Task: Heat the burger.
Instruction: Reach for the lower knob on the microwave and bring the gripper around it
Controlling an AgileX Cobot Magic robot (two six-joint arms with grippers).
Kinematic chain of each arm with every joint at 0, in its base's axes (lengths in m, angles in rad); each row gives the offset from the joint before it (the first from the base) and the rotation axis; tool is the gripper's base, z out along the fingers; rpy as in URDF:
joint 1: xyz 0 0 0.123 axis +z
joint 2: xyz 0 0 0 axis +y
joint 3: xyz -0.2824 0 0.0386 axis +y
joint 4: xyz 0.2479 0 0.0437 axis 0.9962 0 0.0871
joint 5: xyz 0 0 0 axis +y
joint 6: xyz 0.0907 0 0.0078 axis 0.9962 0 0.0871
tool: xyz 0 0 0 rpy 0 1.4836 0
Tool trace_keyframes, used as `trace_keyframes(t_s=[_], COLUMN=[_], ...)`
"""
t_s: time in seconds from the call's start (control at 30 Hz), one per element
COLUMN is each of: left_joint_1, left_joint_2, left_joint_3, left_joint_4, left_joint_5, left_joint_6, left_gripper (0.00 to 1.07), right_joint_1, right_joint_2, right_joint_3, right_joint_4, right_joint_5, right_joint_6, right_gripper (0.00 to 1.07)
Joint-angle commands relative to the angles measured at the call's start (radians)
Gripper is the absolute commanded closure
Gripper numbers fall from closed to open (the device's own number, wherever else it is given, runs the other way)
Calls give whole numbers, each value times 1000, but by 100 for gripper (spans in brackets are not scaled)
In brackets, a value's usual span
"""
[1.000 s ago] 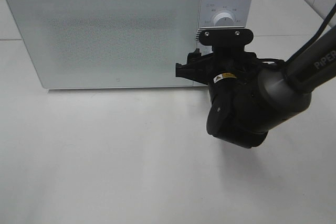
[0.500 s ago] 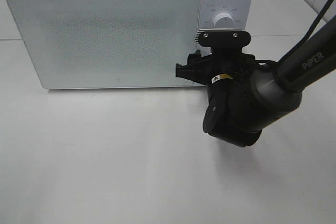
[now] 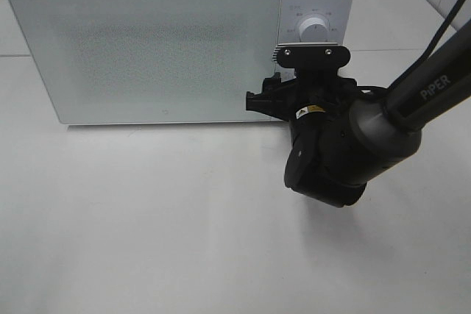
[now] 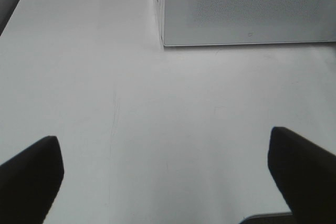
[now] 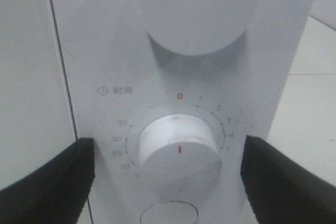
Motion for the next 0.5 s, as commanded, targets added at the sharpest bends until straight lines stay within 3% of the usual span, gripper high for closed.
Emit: trace_keyframes(t_s=[0.03, 0.37, 0.5], left_joint_1=[3, 3, 3], left_joint_2=[-17, -17, -17], left_joint_3=[0, 0, 0], left_joint_4=[-2, -2, -2], left_joint_5=[-13, -13, -13], left_joint_6=[-7, -7, -7], left_gripper=[9, 9, 9], right_joint_1=[-6, -6, -6], right_joint_2=[-7, -7, -7], right_joint_3=[-21, -21, -21], right_joint_4=[6, 6, 6], right_joint_5=[-198, -198, -198], right_joint_6=[0, 4, 5], right_gripper=[32, 33, 39])
